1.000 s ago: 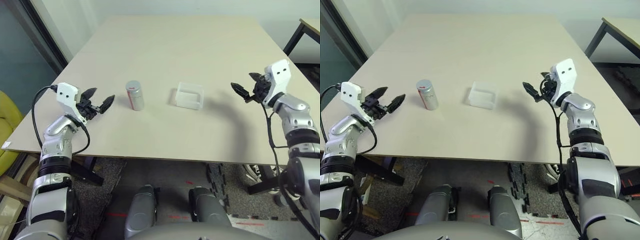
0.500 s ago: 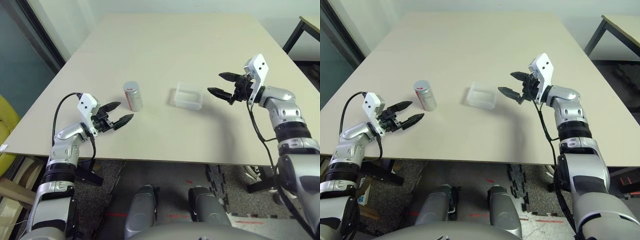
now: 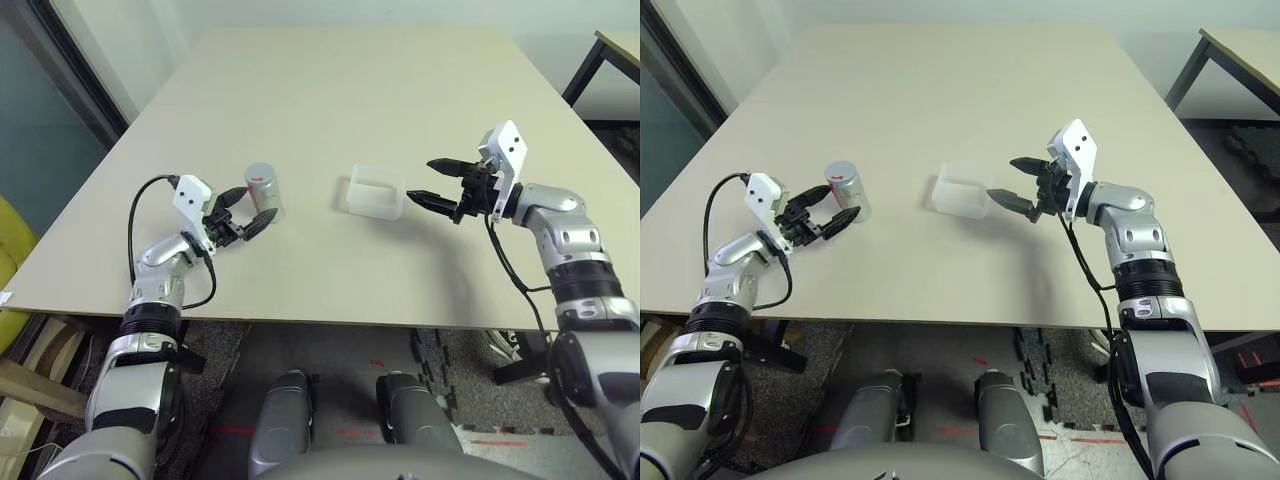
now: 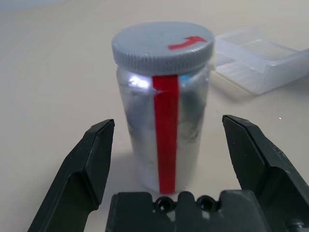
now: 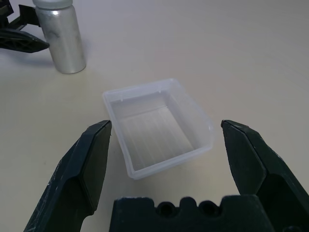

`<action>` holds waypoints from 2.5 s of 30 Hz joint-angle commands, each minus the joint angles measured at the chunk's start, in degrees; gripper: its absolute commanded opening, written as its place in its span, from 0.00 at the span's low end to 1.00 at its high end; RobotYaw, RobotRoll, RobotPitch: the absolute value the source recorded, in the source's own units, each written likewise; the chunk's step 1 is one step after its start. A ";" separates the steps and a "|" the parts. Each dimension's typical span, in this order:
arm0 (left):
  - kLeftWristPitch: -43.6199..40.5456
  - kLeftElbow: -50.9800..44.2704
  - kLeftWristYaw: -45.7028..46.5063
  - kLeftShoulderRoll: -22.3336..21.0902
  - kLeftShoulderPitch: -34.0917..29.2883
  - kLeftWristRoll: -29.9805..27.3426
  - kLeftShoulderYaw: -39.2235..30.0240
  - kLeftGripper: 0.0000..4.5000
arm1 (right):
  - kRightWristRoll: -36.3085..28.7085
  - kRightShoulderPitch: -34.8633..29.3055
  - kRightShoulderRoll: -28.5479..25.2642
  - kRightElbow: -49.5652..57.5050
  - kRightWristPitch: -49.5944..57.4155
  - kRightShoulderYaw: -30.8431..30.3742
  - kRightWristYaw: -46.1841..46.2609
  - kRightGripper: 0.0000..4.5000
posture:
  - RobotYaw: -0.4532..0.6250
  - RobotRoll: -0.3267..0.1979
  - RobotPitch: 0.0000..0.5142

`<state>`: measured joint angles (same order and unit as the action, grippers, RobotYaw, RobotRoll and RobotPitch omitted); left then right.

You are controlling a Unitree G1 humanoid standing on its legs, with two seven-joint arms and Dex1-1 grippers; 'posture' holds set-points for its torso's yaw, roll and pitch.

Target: Pour the medicine from the bottle into the box.

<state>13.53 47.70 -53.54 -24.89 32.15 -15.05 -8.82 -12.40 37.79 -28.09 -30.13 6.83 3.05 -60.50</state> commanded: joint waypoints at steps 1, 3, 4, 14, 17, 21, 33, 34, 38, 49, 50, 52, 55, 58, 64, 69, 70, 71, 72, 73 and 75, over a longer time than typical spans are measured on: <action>2.39 3.85 1.03 0.58 1.69 1.86 0.63 1.00 | -0.50 -1.14 -0.35 1.76 0.91 -0.42 0.11 1.00 | 0.36 0.62 0.12; 3.30 5.63 1.27 0.80 2.66 2.29 0.67 1.00 | -0.25 -1.56 -0.70 1.99 0.77 -0.53 0.16 1.00 | 0.35 0.62 0.11; 3.66 6.60 1.27 0.94 3.21 2.45 0.67 1.00 | -0.29 -1.71 -0.79 2.13 0.84 -0.43 0.28 1.00 | 0.35 0.62 0.11; 6.96 15.28 3.36 3.25 9.01 5.58 1.70 1.00 | -0.80 -2.83 -0.77 3.93 1.61 -0.31 1.28 1.00 | 0.34 0.62 0.11; 7.25 16.68 3.43 3.61 10.09 6.14 1.70 1.00 | -0.93 -3.21 -0.54 4.79 2.05 -0.28 1.59 1.00 | 0.33 0.62 0.11; 7.31 18.27 3.57 3.79 11.15 6.85 1.51 1.00 | -1.36 -4.39 -0.17 6.48 2.73 -0.15 2.32 1.00 | 0.32 0.62 0.12; 6.24 19.33 1.80 4.60 12.52 6.23 0.53 0.56 | -1.91 -4.88 -0.43 8.96 4.91 -0.84 1.85 1.00 | 0.33 0.62 0.12; 6.02 18.98 0.62 4.72 12.69 6.08 0.67 0.56 | -1.91 -4.71 -0.49 9.14 5.19 -1.03 1.72 1.00 | 0.33 0.62 0.12; 3.15 16.74 -6.61 5.63 13.52 5.00 1.52 0.56 | -2.21 -3.24 -0.78 10.51 7.78 -2.05 0.69 1.00 | 0.33 0.62 0.11; -6.89 6.13 -24.70 7.12 15.83 3.29 6.20 0.56 | -8.50 2.40 -0.36 20.98 20.39 -5.83 -5.42 1.00 | 0.33 0.62 0.10; -7.54 5.33 -25.58 7.16 16.00 3.23 6.68 0.56 | -8.75 2.82 0.03 21.64 20.80 -6.42 -5.60 1.00 | 0.33 0.62 0.10; -8.33 3.79 -26.73 7.24 16.01 3.25 7.49 0.56 | -9.31 3.48 0.59 22.67 21.56 -7.45 -6.47 1.00 | 0.33 0.62 0.10; -9.46 1.97 -28.12 7.33 15.70 3.11 8.42 0.56 | -9.90 4.55 1.13 23.22 22.17 -8.66 -7.19 1.00 | 0.33 0.62 0.10; -10.78 -0.29 -29.86 7.57 15.06 2.96 9.76 0.56 | -9.89 6.07 2.18 22.68 22.09 -9.79 -7.70 1.00 | 0.33 0.62 0.10; -13.01 -5.10 -30.60 8.02 13.11 2.68 11.57 0.56 | -8.81 8.33 4.69 20.21 20.86 -11.85 -7.78 1.00 | 0.34 0.62 0.10; -13.73 -7.41 -30.38 8.16 11.66 2.64 12.53 0.56 | -6.79 8.87 6.43 18.18 18.31 -13.87 -7.42 1.00 | 0.35 0.62 0.10; -14.06 -7.87 -30.36 8.16 11.49 2.50 12.61 0.56 | -6.56 8.89 6.66 17.89 18.01 -14.05 -7.38 1.00 | 0.35 0.62 0.10; -14.31 -8.18 -30.31 8.14 11.39 2.39 12.68 0.56 | -6.48 8.96 6.85 17.62 17.84 -14.13 -7.36 1.00 | 0.35 0.62 0.10; -14.50 -8.41 -30.28 8.12 11.32 2.27 12.72 0.56 | -6.52 9.04 7.07 17.40 17.81 -14.19 -7.29 1.00 | 0.35 0.62 0.10; -14.70 -8.60 -30.24 8.11 11.26 2.13 12.75 0.56 | -6.54 9.07 7.24 17.28 17.81 -14.22 -7.29 1.00 | 0.35 0.62 0.10; -14.93 -8.89 -30.20 8.09 11.14 2.03 12.83 0.56 | -6.43 9.09 7.53 17.12 17.71 -14.39 -7.35 1.00 | 0.35 0.62 0.10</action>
<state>-0.88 40.07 -83.63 -16.71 44.00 -12.23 3.36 -19.26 46.20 -20.81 -12.42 25.14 -10.67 -67.78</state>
